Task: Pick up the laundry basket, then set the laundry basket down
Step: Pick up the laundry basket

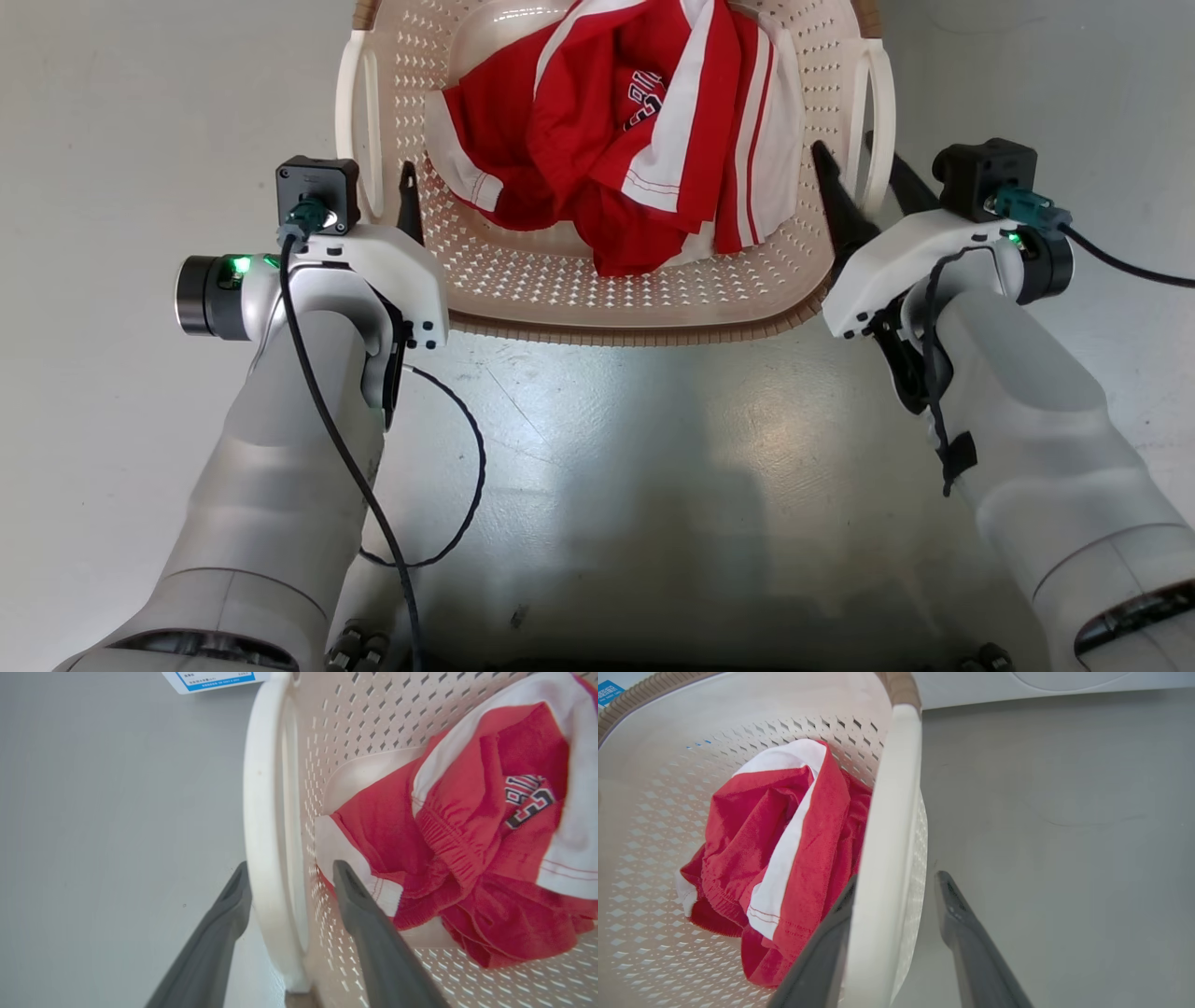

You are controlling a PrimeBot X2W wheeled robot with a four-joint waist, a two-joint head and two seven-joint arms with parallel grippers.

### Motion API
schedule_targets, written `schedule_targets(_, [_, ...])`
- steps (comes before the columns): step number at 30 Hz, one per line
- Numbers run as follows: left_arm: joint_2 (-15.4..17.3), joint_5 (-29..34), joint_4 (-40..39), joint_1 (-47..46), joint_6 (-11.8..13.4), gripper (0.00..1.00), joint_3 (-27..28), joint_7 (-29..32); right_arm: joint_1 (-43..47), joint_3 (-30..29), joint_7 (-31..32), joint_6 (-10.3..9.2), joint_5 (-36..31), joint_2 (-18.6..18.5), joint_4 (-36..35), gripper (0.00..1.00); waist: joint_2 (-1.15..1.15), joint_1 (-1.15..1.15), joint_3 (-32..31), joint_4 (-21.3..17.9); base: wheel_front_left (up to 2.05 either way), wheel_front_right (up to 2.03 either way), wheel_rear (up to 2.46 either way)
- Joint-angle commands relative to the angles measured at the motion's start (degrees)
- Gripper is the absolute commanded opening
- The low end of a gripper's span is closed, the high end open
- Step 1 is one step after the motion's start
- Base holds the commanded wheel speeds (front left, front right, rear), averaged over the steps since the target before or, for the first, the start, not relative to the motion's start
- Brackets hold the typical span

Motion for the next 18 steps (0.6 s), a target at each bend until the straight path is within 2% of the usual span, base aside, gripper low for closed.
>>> schedule_targets(1, [1.66,-0.37,-0.13,0.59,0.03,0.62,0.67,-0.34,0.76,1.41,-0.38,0.36,0.73,1.45,-0.08,0.46,0.0,0.0,0.02,0.13,0.0,0.0,0.0])
schedule_targets(3, [1.65,-0.48,-0.01,0.37,-0.06,0.4,0.23,-0.34,0.45,2.04,-0.38,0.36,1.07,1.45,0.23,0.39,0.0,0.0,-0.01,0.27,0.0,0.0,0.0])
schedule_targets(4, [1.65,-0.64,-0.05,0.31,-0.16,0.29,-0.03,-0.34,0.31,2.32,-0.38,0.36,1.21,1.45,0.4,0.32,0.0,0.0,-0.03,0.32,0.0,0.0,0.0])
schedule_targets(5, [1.65,-0.83,-0.09,0.29,-0.21,0.07,-0.32,-0.34,0.18,2.56,-0.38,0.36,1.3,1.45,0.61,0.24,0.0,0.0,-0.07,0.36,0.0,0.0,0.0])
schedule_targets(6, [1.65,-1.06,-0.12,0.28,-0.25,0.0,-0.63,-0.34,0.06,2.75,-0.38,0.36,1.4,1.45,0.82,0.07,0.0,0.0,-0.11,0.41,0.0,0.0,0.0])
schedule_targets(7, [1.64,-1.33,-0.14,0.28,-0.3,0.0,-0.96,-0.34,-0.03,2.93,-0.38,0.36,1.51,1.45,1.02,0.0,0.0,0.0,-0.18,0.47,0.0,0.0,0.0])
schedule_targets(18, [1.64,-5.79,-0.32,1.86,-0.35,0.0,-5.01,-0.34,0.08,3.46,-0.38,0.36,2.13,1.45,4.08,0.0,0.0,0.0,-2.46,0.23,0.0,0.0,0.0])
